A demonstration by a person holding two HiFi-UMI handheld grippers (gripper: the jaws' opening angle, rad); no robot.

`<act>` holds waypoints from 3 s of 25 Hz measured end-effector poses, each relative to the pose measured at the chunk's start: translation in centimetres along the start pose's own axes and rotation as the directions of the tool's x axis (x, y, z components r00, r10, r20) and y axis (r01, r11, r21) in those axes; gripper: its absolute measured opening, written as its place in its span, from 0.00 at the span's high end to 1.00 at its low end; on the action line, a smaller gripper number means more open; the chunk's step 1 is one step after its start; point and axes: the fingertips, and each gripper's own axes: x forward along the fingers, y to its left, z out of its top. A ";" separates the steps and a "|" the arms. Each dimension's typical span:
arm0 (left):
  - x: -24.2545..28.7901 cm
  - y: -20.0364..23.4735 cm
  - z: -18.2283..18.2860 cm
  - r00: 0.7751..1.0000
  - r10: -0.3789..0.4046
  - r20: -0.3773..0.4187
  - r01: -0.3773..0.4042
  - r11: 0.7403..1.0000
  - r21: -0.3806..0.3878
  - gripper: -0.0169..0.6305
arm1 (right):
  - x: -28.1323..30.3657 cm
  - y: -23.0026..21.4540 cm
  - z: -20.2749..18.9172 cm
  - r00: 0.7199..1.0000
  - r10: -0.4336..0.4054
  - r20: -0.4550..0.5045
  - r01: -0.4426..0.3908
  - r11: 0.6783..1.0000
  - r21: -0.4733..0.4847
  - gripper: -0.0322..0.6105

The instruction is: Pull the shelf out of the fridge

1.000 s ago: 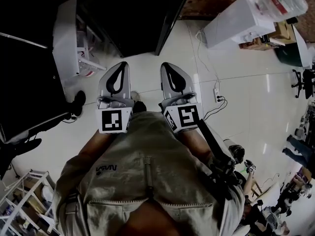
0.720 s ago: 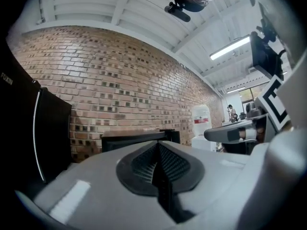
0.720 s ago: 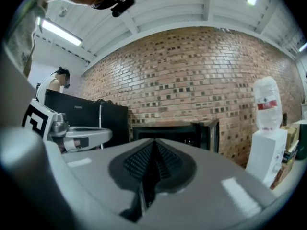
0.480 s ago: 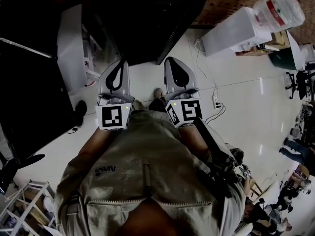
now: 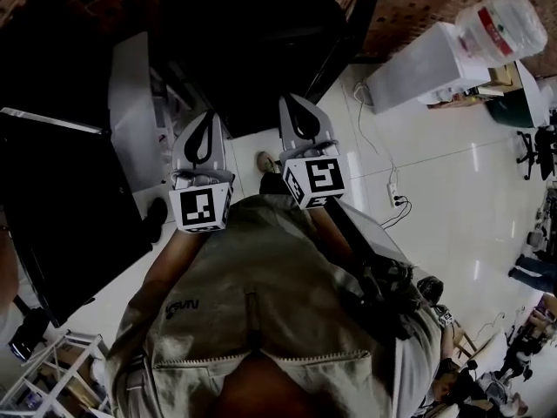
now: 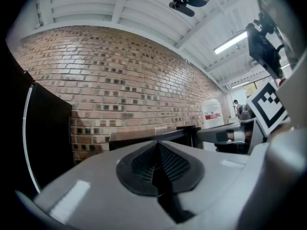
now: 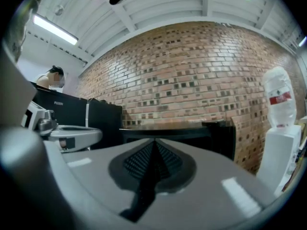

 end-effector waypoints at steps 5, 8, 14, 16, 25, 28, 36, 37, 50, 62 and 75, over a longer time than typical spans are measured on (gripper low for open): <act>4.7 0.9 -2.1 0.999 -0.027 -0.039 0.027 1.000 0.009 0.96 | 5.7 -2.1 -3.1 0.998 -0.006 -0.060 0.007 1.000 0.017 0.95; 7.5 1.2 -4.5 0.995 -0.048 -0.084 0.048 0.999 0.001 0.96 | 8.8 -2.9 -5.4 0.995 0.000 -0.096 0.006 0.998 0.060 0.95; 11.8 1.8 -9.2 0.979 -0.080 -0.188 0.081 0.997 -0.007 0.96 | 14.0 -4.4 -11.2 0.985 0.024 -0.172 0.031 0.950 0.311 0.88; 12.9 2.0 -10.6 0.973 -0.082 -0.215 0.082 0.997 -0.008 0.96 | 15.3 -5.2 -13.0 0.983 0.039 -0.182 0.046 0.896 0.441 0.85; 15.9 2.1 -14.7 0.948 -0.053 -0.313 0.052 0.999 -0.012 0.96 | 19.3 -8.8 -17.3 0.992 0.011 -0.123 0.098 0.533 0.841 0.78; 16.3 2.2 -15.2 0.942 -0.046 -0.333 0.040 0.999 -0.024 0.97 | 20.3 -9.2 -17.7 0.995 0.004 -0.095 0.084 0.442 0.893 0.77; 16.9 2.7 -15.6 0.933 -0.060 -0.355 0.056 0.998 -0.022 0.96 | 24.0 -9.8 -17.4 1.000 -0.007 -0.005 0.006 0.266 0.964 0.77; 16.9 2.9 -15.7 0.932 -0.057 -0.358 0.052 0.998 -0.022 0.96 | 24.4 -9.8 -17.4 1.000 -0.010 0.001 0.001 0.251 0.968 0.77; 16.4 2.5 -16.6 0.916 -0.051 -0.398 0.029 0.998 -0.062 0.96 | 27.0 -9.9 -17.6 0.999 -0.034 0.040 -0.037 0.077 0.996 0.94; 13.9 2.4 -16.5 0.922 -0.020 -0.387 -0.002 0.998 -0.058 0.96 | 24.4 -9.4 -17.3 0.999 -0.016 0.038 -0.038 0.018 0.999 0.94; 6.0 3.2 -17.2 0.913 0.058 -0.405 -0.086 0.995 -0.051 0.96 | 17.2 -7.5 -15.9 0.998 -0.010 0.057 -0.057 0.010 0.998 0.93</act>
